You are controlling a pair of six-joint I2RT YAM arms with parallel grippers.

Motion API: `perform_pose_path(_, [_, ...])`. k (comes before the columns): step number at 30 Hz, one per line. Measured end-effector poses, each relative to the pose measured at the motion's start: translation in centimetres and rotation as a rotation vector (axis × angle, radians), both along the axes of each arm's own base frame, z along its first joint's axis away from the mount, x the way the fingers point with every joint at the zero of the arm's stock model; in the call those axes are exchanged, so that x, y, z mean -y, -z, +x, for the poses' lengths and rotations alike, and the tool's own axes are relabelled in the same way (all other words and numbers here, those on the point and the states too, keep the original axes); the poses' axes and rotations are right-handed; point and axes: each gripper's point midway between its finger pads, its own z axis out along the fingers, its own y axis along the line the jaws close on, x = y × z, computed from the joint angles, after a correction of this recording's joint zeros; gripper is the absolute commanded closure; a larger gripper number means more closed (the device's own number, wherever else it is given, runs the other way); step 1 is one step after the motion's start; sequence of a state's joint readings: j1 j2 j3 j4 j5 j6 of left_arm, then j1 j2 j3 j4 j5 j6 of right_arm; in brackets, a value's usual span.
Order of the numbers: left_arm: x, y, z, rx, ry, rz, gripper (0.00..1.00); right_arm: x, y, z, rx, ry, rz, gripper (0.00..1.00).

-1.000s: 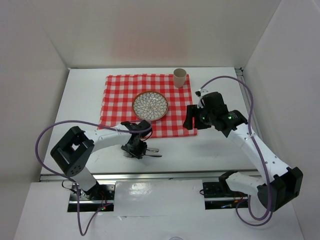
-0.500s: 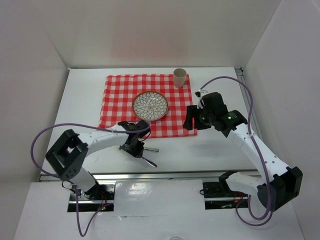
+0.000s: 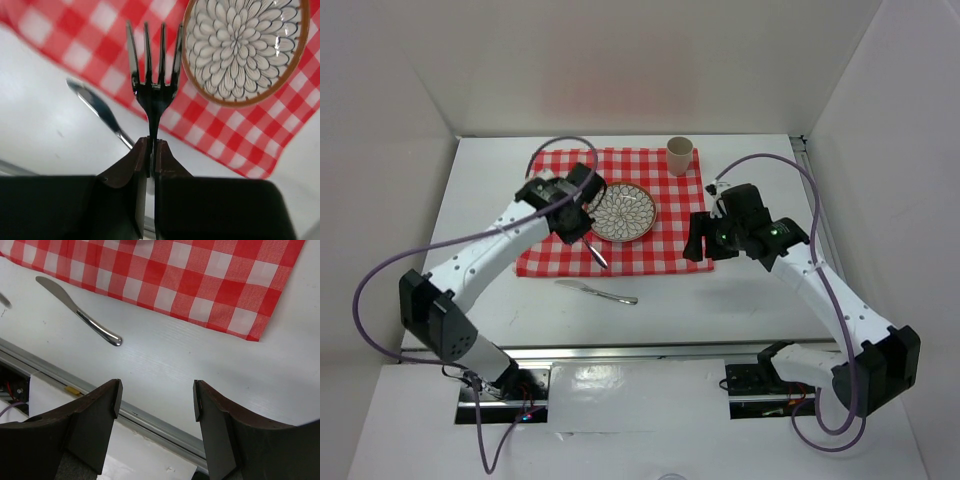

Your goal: Set the dinner table for one person

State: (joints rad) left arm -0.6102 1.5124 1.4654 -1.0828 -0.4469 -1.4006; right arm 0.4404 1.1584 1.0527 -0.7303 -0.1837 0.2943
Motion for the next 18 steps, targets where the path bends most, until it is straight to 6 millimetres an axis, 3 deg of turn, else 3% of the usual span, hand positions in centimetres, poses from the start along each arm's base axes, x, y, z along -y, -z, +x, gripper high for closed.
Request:
perform_pose_path(3, [-2.2, -1.6, 4.7, 0.026, 0.096, 0.121, 1.00, 0.0, 0.2, 0.1, -0.006, 0.001, -0.005, 0.30])
perform_pose_path(7, [-5.1, -1.2, 9.8, -0.028, 0.241, 0.277, 1.00, -0.2, 0.7, 0.5, -0.024, 0.001, -0.015, 0.30])
perform_pose_path(12, [-7.2, 3.0, 13.2, -0.180, 0.432, 0.415, 1.00, -0.5, 1.4, 0.6, -0.053, -0.009, -0.014, 0.30])
perform_pose_path(18, [-7.9, 8.4, 15.3, -0.318, 0.632, 0.392, 1.00, -0.6, 2.4, 0.7, -0.084, -0.011, -0.026, 0.30])
